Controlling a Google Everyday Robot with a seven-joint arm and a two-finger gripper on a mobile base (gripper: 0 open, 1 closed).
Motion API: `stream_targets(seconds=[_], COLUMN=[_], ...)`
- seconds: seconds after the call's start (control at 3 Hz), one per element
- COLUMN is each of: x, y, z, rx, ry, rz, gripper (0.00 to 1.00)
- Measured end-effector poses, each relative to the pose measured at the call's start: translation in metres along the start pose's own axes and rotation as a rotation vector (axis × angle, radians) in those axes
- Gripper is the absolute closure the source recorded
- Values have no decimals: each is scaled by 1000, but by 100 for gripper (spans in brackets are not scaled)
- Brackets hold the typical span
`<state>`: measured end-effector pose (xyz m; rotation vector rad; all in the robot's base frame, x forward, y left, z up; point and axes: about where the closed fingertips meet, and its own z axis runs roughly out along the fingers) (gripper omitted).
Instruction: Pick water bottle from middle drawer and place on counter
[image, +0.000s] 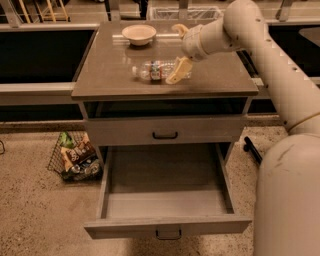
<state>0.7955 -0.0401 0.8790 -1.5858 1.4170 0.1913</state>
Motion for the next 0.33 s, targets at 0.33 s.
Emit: stream_targets(seconds=[0.33], x=[-30], y=[-7], z=[-47], rx=[106], ry=[-6], rz=[-80], gripper=[0])
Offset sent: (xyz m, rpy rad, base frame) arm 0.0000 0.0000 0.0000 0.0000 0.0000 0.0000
